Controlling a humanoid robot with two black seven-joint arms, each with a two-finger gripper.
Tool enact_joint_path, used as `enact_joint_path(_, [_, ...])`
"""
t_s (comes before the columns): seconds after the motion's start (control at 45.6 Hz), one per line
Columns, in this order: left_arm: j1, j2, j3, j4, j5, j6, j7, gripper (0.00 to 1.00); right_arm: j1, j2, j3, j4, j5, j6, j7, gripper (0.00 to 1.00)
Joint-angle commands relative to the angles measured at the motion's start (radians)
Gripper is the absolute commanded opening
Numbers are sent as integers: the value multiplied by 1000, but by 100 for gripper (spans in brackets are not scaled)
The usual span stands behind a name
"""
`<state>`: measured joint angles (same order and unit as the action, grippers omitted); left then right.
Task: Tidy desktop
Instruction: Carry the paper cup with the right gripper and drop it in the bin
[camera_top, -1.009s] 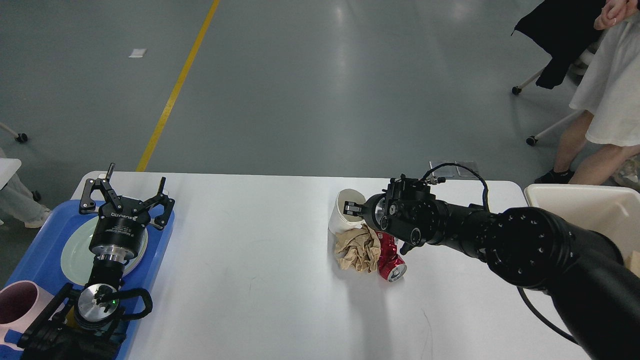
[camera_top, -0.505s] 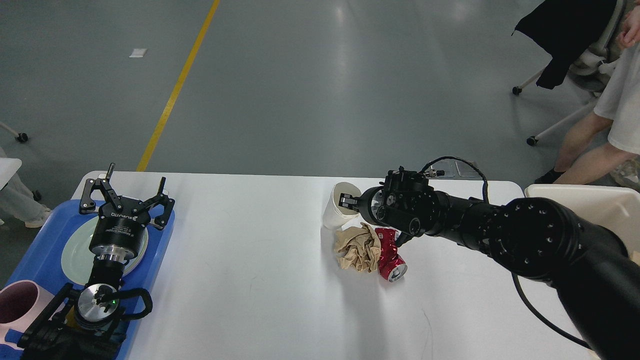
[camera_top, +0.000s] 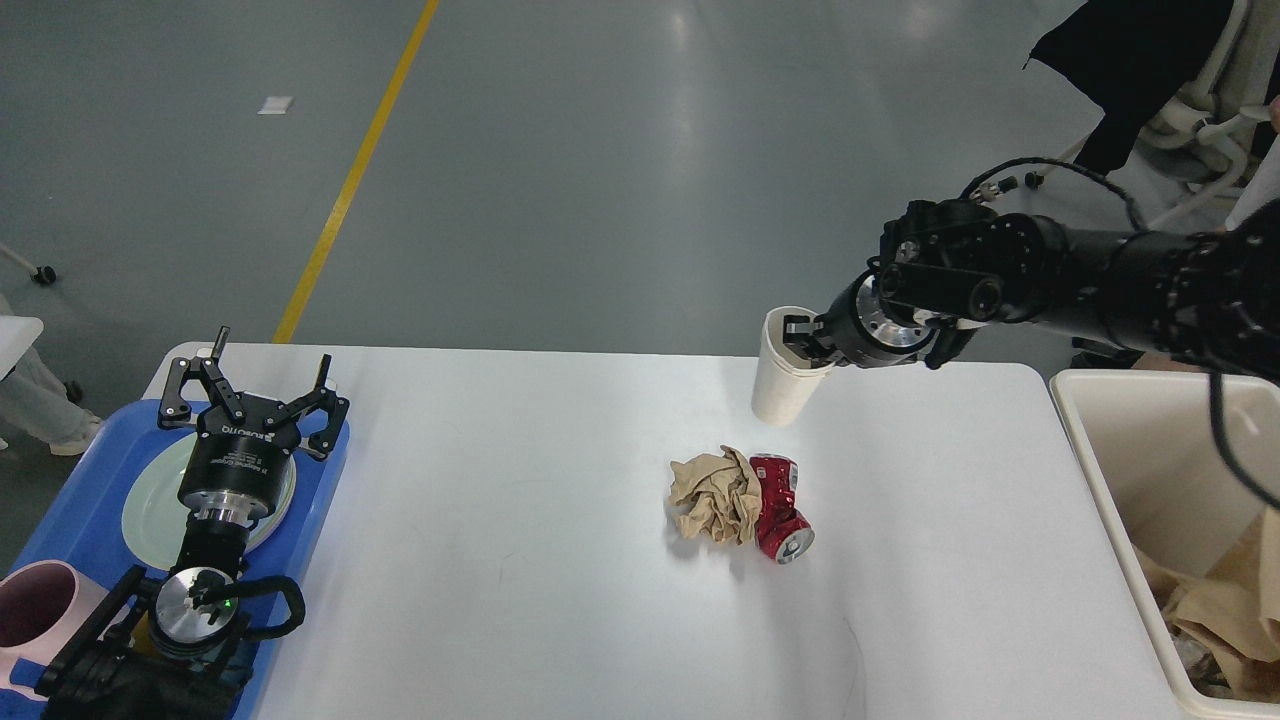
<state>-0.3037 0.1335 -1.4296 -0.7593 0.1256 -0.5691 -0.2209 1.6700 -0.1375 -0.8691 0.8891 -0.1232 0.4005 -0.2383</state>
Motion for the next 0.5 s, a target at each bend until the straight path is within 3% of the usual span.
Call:
enact_joint_path(0.0, [0,0,0,0,0,0,0,97,204,-71,-152,184,4,26,-1,0])
enact_joint_path(0.176, [0,1,0,0,-1,2,0,97,451,-151,-332,410,5,162,16,0])
enact_joint_path(0.285, [1,0,0,0,-1,2,0,97,572,-200,-445,577,4,173,39,0])
enact_joint_path(0.417, [1,1,0,0,-1,2,0,97,727,-266,-579,737,4,172,201,0])
enact_joint_path(0.483, [1,0,0,0,-1,2,0,97,778,-275,-649,795,2,169,260,0])
